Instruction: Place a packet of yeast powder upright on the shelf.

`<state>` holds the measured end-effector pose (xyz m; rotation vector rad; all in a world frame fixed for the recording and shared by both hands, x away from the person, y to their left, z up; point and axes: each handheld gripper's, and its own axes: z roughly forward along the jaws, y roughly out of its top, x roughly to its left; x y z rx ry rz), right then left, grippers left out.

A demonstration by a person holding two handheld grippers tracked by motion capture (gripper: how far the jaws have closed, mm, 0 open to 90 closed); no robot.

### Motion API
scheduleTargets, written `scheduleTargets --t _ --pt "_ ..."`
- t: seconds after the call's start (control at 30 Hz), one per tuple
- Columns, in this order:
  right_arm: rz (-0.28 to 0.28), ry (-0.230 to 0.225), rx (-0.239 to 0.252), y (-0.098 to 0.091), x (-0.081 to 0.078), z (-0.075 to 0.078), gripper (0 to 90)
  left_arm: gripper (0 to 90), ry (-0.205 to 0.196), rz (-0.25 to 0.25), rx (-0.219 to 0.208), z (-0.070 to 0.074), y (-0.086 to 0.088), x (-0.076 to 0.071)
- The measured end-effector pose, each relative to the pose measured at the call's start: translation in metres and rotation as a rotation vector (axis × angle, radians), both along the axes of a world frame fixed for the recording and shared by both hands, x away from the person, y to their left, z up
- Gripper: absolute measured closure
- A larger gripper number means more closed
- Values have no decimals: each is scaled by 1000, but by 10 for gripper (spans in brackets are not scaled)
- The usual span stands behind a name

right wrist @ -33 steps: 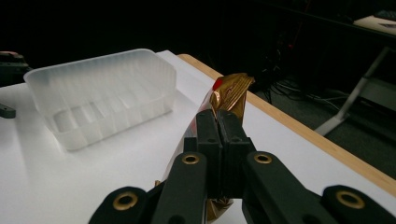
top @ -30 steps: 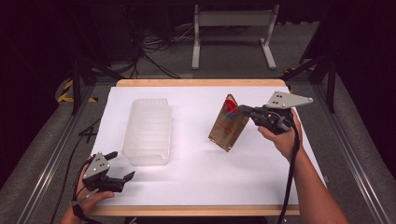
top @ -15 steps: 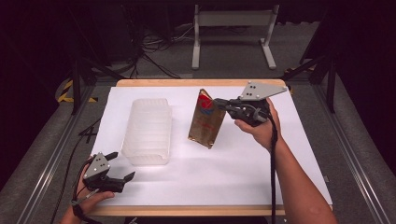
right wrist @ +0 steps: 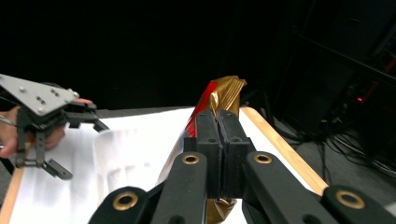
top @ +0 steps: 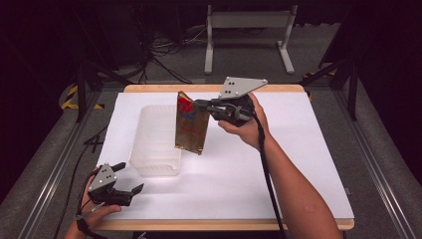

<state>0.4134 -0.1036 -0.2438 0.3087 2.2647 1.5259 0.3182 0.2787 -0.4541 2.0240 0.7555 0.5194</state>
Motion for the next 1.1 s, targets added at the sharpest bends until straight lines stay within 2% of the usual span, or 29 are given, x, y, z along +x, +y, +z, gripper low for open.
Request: scheduleTargets --t 0.17,0.3,0.67,1.1 --pt "46 7 3 23 6 -3 890 43 -1 0 -10 0 1 -1" --pt "63 10 -4 35 11 -7 890 43 -3 -3 -12 1 1 -2" --pt "100 24 -13 62 20 -17 890 44 -3 -5 -15 1 2 -2" --pt "104 34 -44 84 30 -33 889 43 -3 -9 -18 1 1 -2"
